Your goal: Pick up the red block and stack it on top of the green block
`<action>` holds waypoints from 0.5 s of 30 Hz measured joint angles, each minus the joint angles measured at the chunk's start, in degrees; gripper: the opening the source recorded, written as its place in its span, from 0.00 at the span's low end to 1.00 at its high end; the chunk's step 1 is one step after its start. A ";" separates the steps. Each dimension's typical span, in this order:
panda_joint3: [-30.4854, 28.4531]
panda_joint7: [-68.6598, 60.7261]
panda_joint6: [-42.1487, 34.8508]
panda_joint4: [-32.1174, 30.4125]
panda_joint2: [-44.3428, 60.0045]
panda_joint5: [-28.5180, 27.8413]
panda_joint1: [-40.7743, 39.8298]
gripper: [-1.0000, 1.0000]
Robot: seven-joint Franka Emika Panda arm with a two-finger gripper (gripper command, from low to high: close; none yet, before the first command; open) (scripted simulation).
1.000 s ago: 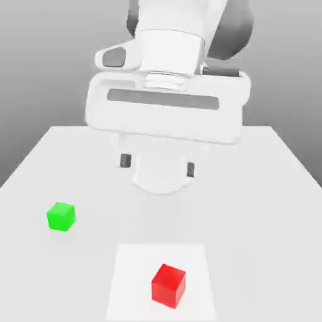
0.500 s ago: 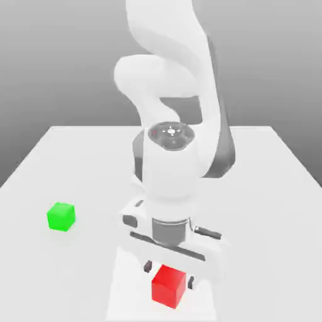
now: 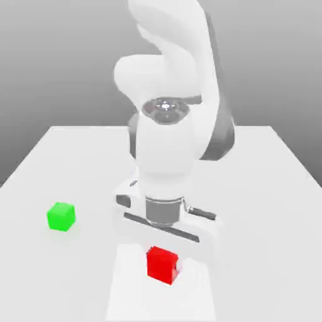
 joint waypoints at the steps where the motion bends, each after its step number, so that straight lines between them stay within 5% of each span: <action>1: -1.32 0.69 -0.20 -1.01 -1.20 -0.80 -2.35 0.00; 15: -16.47 4.33 -2.40 -15.45 -18.41 -2.88 -24.10 0.00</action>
